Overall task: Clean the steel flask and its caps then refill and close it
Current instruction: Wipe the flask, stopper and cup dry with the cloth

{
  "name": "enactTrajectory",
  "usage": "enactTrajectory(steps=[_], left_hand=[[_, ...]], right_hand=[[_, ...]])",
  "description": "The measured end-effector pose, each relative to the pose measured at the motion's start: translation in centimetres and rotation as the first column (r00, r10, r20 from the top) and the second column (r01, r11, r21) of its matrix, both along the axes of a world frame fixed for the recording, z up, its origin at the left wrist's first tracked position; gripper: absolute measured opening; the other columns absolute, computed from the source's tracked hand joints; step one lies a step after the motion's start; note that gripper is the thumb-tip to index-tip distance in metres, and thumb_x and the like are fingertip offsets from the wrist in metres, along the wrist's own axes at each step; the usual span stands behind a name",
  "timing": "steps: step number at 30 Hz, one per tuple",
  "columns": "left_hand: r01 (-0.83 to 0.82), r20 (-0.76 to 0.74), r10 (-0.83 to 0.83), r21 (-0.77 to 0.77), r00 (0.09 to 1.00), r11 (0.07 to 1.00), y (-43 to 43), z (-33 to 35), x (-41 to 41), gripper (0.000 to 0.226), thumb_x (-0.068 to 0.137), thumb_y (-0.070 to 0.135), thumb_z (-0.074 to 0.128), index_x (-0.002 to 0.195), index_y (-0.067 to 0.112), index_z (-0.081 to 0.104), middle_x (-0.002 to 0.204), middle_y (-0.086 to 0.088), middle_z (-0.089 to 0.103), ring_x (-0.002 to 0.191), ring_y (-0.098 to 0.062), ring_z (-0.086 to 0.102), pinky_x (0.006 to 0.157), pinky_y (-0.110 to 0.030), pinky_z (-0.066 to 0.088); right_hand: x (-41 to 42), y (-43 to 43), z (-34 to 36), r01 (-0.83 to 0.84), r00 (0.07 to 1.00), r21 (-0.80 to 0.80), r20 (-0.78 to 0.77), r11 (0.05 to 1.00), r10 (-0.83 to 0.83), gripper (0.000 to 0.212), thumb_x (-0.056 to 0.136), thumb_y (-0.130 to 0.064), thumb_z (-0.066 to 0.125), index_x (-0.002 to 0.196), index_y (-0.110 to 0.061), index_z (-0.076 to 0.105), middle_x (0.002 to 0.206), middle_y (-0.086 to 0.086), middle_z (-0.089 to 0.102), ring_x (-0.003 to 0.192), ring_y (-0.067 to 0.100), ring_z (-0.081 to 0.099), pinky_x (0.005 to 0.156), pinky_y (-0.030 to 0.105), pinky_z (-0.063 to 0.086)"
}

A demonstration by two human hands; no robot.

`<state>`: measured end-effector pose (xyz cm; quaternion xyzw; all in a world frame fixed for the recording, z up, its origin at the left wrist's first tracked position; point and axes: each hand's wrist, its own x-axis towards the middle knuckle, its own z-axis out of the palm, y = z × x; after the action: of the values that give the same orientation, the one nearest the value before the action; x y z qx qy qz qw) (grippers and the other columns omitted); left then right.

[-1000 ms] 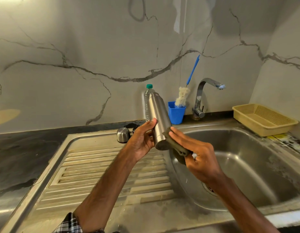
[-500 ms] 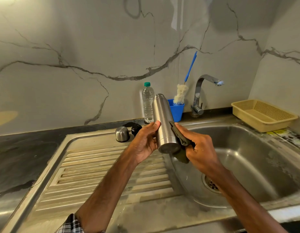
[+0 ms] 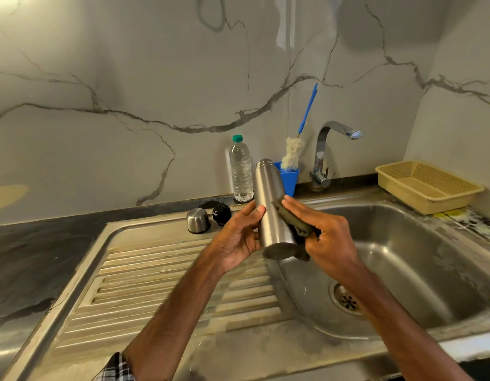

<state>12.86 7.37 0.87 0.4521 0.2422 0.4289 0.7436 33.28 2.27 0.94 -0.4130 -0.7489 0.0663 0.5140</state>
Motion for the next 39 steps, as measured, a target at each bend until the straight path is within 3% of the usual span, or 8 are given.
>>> enactTrajectory(steps=[8, 12, 19, 24, 27, 30, 36, 39], left_hand=[[0.067, -0.022, -0.067, -0.001, 0.998, 0.998, 0.2, -0.4, 0.2, 0.098, 0.072, 0.027, 0.09, 0.153, 0.038, 0.037, 0.144, -0.011, 0.059, 0.125, -0.033, 0.06, 0.11, -0.06, 0.043], [0.15, -0.113, -0.145, 0.036, 0.983, 0.988, -0.1, -0.8, 0.7, 0.088, 0.08, 0.028, 0.084, 0.153, 0.043, 0.038, 0.149, -0.015, 0.053, 0.127, -0.035, 0.057, 0.116, -0.066, 0.032], [0.159, -0.126, -0.154, 0.029, 0.98, 0.987, -0.3, -0.5, 0.5, 0.077, 0.089, 0.027, 0.075, 0.154, 0.042, 0.036, 0.149, -0.012, 0.053, 0.13, -0.033, 0.056, 0.116, -0.063, 0.032], [0.182, -0.188, -0.175, 0.023, 0.967, 0.983, -0.7, -0.6, 1.0, 0.081, 0.086, 0.028, 0.077, 0.154, 0.042, 0.035, 0.146, -0.01, 0.057, 0.122, -0.029, 0.06, 0.103, -0.049, 0.049], [0.157, -0.175, -0.152, 0.012, 0.973, 0.988, -0.8, -0.5, 0.9, 0.08, 0.085, 0.025, 0.076, 0.153, 0.041, 0.037, 0.144, -0.01, 0.059, 0.122, -0.028, 0.062, 0.102, -0.046, 0.052], [0.202, -0.198, -0.192, 0.035, 0.961, 0.979, -0.9, -0.3, 0.7, 0.078, 0.088, 0.025, 0.075, 0.154, 0.041, 0.037, 0.145, -0.01, 0.058, 0.121, -0.028, 0.06, 0.102, -0.046, 0.051], [0.194, -0.234, -0.177, 0.05, 0.956, 0.98, -1.0, -0.3, 0.9, 0.079, 0.089, 0.021, 0.071, 0.156, 0.04, 0.033, 0.145, -0.007, 0.059, 0.124, -0.026, 0.06, 0.113, -0.053, 0.041], [0.22, -0.264, -0.197, 0.058, 0.944, 0.974, -1.1, -0.1, 0.9, 0.075, 0.091, 0.021, 0.068, 0.155, 0.043, 0.035, 0.147, -0.008, 0.056, 0.12, -0.025, 0.061, 0.106, -0.05, 0.047]], right_hand=[[0.3, -0.2, 0.1, -0.059, 0.998, 0.043, 0.027, 0.997, 0.057, 0.077, 0.07, 0.025, 0.06, 0.137, -0.012, 0.058, 0.146, 0.0, 0.053, 0.138, 0.007, 0.046, 0.115, 0.034, 0.039], [0.4, 1.2, 0.3, 0.113, 0.983, -0.074, -0.135, 0.991, -0.122, 0.083, 0.074, 0.024, 0.058, 0.14, -0.024, 0.047, 0.142, -0.002, 0.052, 0.131, -0.002, 0.043, 0.105, 0.043, 0.049], [0.9, 0.8, -0.4, 0.019, 1.0, 0.037, 0.003, 0.999, -0.019, 0.078, 0.067, 0.025, 0.058, 0.135, -0.014, 0.061, 0.144, -0.001, 0.055, 0.138, 0.008, 0.046, 0.115, 0.036, 0.039], [1.4, 1.5, -0.2, 0.167, 0.985, -0.012, -0.037, 0.986, -0.167, 0.08, 0.07, 0.023, 0.06, 0.139, -0.017, 0.054, 0.144, 0.001, 0.054, 0.135, 0.011, 0.048, 0.114, 0.024, 0.037], [1.4, 0.9, -0.6, -0.005, 0.998, 0.06, 0.065, 0.998, 0.001, 0.076, 0.067, 0.025, 0.062, 0.133, -0.013, 0.062, 0.142, 0.002, 0.057, 0.139, 0.014, 0.046, 0.115, 0.035, 0.039], [2.1, 2.0, 0.0, 0.153, 0.987, 0.016, -0.043, 0.988, -0.152, 0.078, 0.07, 0.024, 0.06, 0.138, -0.015, 0.057, 0.14, 0.003, 0.058, 0.132, 0.015, 0.054, 0.108, 0.04, 0.047], [2.3, 1.4, -0.1, 0.052, 0.991, 0.084, 0.115, 0.995, -0.061, 0.077, 0.069, 0.024, 0.059, 0.136, -0.015, 0.06, 0.145, -0.001, 0.055, 0.142, 0.014, 0.043, 0.116, 0.036, 0.038], [2.8, 2.1, 0.5, 0.162, 0.986, 0.027, 0.028, 0.986, -0.163, 0.075, 0.077, 0.021, 0.058, 0.139, -0.02, 0.055, 0.143, 0.003, 0.057, 0.133, 0.013, 0.051, 0.107, 0.021, 0.045]])
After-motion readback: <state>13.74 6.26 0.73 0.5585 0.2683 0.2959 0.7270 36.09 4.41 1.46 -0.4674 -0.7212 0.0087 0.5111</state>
